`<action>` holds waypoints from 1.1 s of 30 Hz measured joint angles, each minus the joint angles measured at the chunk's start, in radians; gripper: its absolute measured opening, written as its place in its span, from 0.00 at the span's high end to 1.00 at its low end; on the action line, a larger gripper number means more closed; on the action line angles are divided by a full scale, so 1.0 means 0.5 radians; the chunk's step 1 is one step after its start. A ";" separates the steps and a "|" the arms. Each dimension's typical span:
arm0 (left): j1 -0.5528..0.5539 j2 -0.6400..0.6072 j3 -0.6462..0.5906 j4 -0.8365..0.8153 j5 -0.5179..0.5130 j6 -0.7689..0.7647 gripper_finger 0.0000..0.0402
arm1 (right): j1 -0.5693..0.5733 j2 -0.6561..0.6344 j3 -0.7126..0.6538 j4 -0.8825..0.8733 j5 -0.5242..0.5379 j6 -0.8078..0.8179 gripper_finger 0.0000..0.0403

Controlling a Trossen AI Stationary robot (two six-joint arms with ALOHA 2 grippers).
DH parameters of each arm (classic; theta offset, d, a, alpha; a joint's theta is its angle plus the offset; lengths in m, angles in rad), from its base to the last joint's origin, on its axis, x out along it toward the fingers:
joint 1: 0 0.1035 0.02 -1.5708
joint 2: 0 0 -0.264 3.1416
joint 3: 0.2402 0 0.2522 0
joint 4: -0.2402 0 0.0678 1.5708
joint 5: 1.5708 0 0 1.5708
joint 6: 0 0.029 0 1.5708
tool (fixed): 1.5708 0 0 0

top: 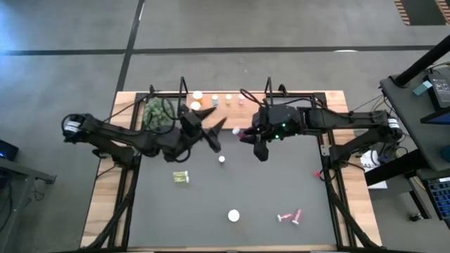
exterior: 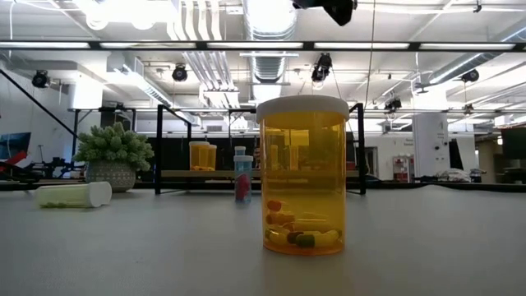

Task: Pick and place medicine bottles onto shelf by color
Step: Put the right blue pill bottle on the shelf aligned with the other blue pill bottle

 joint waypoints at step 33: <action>-0.053 0.094 -0.015 -0.131 0.590 -0.321 0.42 | 0.021 0.036 0.324 -0.586 -0.071 -0.281 0.75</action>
